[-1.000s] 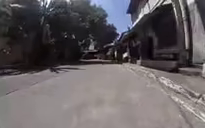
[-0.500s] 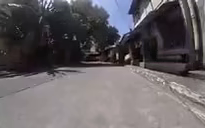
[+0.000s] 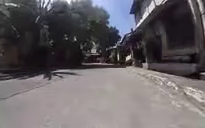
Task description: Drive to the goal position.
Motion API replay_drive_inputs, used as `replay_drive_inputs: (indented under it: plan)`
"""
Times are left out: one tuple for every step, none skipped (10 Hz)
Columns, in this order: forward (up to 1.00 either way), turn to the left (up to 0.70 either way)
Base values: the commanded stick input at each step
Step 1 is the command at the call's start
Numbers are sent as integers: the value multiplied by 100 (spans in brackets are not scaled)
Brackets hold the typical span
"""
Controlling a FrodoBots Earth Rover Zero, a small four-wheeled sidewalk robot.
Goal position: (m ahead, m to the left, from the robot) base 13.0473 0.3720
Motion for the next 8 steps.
replay_drive_inputs:
  plan:
    - [85,-34]
    - [85,0]
    - [85,0]
    - [85,0]
    - [85,0]
    - [85,0]
    - [85,0]
    - [85,0]
